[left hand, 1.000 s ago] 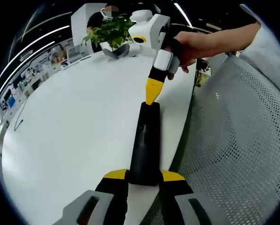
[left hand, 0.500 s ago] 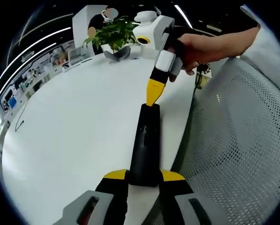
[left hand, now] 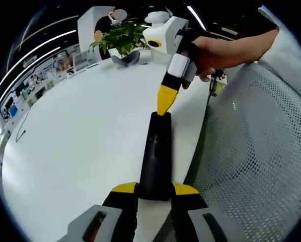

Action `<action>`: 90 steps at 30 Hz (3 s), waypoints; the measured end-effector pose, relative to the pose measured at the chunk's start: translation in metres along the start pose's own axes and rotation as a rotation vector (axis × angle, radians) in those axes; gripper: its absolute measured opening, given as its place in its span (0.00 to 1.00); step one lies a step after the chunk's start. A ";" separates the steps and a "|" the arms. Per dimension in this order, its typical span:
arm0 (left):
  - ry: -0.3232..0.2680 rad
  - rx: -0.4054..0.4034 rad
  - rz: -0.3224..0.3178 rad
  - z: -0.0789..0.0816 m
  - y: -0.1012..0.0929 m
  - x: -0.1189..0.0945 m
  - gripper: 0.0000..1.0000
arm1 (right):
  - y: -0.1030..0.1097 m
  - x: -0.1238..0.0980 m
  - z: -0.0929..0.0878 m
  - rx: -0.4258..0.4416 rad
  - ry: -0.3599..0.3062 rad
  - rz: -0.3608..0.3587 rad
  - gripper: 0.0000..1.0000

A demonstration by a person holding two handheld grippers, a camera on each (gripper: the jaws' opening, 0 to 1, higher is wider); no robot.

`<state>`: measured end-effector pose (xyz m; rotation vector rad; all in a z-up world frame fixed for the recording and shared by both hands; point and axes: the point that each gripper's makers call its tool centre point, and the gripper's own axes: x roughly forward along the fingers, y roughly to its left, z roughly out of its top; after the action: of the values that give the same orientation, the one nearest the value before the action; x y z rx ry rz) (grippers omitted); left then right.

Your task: Press the specified remote control buttons in sequence, fully releasing each button before pressing the next.

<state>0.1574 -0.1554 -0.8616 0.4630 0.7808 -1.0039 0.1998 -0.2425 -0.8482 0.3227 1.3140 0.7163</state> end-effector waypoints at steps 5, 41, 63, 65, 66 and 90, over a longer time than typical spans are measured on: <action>-0.002 -0.002 0.001 0.000 0.000 0.000 0.25 | 0.004 0.002 0.001 -0.028 -0.005 0.004 0.00; -0.008 -0.005 0.001 0.000 0.001 0.002 0.25 | -0.002 0.003 0.003 0.089 -0.032 0.053 0.00; -0.011 0.000 -0.001 0.001 0.000 0.003 0.24 | 0.008 0.004 0.003 0.104 -0.031 0.104 0.00; -0.011 -0.001 -0.001 0.001 0.000 0.002 0.24 | 0.009 0.006 0.001 0.093 -0.020 0.100 0.00; -0.011 -0.001 -0.001 0.001 0.000 0.002 0.24 | 0.010 0.007 0.000 0.090 -0.016 0.102 0.00; -0.017 -0.007 0.000 0.001 0.000 0.002 0.25 | 0.007 0.011 -0.001 0.135 -0.014 0.107 0.00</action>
<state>0.1585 -0.1571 -0.8625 0.4479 0.7683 -1.0041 0.1978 -0.2303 -0.8531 0.5092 1.3424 0.7148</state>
